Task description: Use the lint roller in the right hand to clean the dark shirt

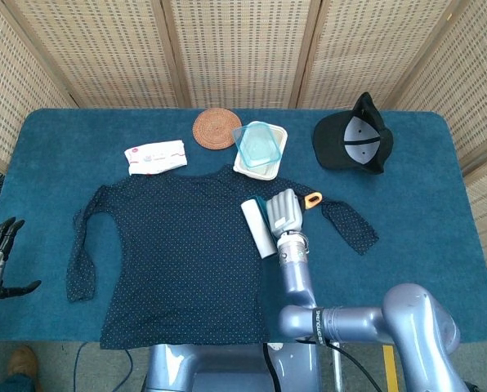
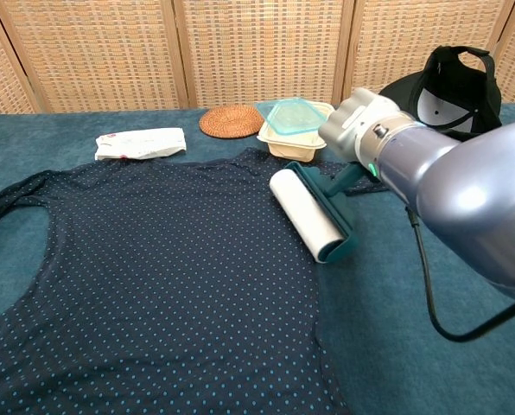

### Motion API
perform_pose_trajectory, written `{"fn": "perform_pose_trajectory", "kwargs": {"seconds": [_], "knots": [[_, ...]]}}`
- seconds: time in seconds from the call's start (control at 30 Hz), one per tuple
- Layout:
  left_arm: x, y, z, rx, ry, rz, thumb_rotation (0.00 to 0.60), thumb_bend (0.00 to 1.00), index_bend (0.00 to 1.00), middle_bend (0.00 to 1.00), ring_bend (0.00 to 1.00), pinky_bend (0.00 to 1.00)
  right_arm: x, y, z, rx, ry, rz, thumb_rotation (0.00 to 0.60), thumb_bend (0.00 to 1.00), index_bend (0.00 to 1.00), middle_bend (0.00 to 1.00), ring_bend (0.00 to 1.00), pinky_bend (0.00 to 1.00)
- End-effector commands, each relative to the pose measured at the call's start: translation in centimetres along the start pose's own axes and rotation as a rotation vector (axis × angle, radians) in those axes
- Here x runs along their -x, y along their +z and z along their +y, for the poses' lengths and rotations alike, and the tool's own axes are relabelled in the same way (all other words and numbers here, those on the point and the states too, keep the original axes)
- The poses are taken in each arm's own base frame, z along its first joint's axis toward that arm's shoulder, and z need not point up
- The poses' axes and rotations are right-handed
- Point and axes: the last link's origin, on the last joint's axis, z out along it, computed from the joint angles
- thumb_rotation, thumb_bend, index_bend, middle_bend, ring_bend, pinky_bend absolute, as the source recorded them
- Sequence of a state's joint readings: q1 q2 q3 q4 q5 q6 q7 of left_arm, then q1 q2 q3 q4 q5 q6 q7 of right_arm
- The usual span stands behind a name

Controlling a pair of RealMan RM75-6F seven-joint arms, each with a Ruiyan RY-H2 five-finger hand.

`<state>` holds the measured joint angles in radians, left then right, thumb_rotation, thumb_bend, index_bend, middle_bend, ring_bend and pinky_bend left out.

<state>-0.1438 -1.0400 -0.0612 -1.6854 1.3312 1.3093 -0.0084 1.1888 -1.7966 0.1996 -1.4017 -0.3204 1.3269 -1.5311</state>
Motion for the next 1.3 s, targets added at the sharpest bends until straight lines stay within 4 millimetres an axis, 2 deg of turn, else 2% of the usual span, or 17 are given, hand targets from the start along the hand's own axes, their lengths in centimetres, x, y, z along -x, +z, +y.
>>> {"fn": "perform_pose_trajectory", "kwargs": {"seconds": [0.03,0.1,0.13,0.27,0.5,0.87,1.1,1.2,1.3], "knots": [[0.0,0.0,0.0,-0.001,0.0,0.0,0.6,0.0,0.0,0.0,0.0,0.0,-0.2,-0.2,-0.6,-0.018,0.0,0.006,0.6,0.82,0.75,1.0,1.0,1.0],[0.0,0.0,-0.1,-0.003,-0.001,0.003,0.6,0.0,0.0,0.0,0.0,0.0,-0.5,-0.5,-1.5,-0.038,0.011,0.006,0.6,0.82,0.75,1.0,1.0,1.0],[-0.1,0.0,-0.1,-0.004,0.0,0.004,0.6,0.0,0.0,0.0,0.0,0.0,-1.3,-1.1,-2.9,-0.079,-0.001,0.03,0.6,0.82,0.75,1.0,1.0,1.0],[0.0,0.0,-0.1,-0.005,-0.001,0.001,0.6,0.0,0.0,0.0,0.0,0.0,-2.9,-2.2,-5.5,-0.121,-0.003,0.063,0.6,0.82,0.75,1.0,1.0,1.0],[-0.1,0.1,-0.3,-0.009,-0.005,0.002,0.6,0.0,0.0,0.0,0.0,0.0,-5.4,-3.9,-9.0,-0.184,0.002,0.108,0.6,0.82,0.75,1.0,1.0,1.0],[0.0,0.2,-0.4,-0.008,-0.004,-0.005,0.6,0.0,0.0,0.0,0.0,0.0,-7.1,-5.5,-12.1,-0.226,-0.011,0.138,0.6,0.82,0.75,1.0,1.0,1.0],[0.1,0.2,-0.5,-0.013,-0.003,-0.008,0.6,0.0,0.0,0.0,0.0,0.0,-6.2,-4.9,-11.6,-0.2,-0.027,0.125,0.6,0.82,0.75,1.0,1.0,1.0],[0.2,0.3,-0.5,-0.014,0.001,-0.009,0.6,0.0,0.0,0.0,0.0,0.0,-4.1,-3.1,-8.5,-0.127,-0.069,0.112,0.6,0.82,0.75,1.0,1.0,1.0],[0.3,0.3,-0.4,-0.013,0.002,-0.011,0.6,0.0,0.0,0.0,0.0,0.0,-2.7,-2.2,-6.1,-0.091,-0.097,0.111,0.6,0.82,0.75,1.0,1.0,1.0]]}}
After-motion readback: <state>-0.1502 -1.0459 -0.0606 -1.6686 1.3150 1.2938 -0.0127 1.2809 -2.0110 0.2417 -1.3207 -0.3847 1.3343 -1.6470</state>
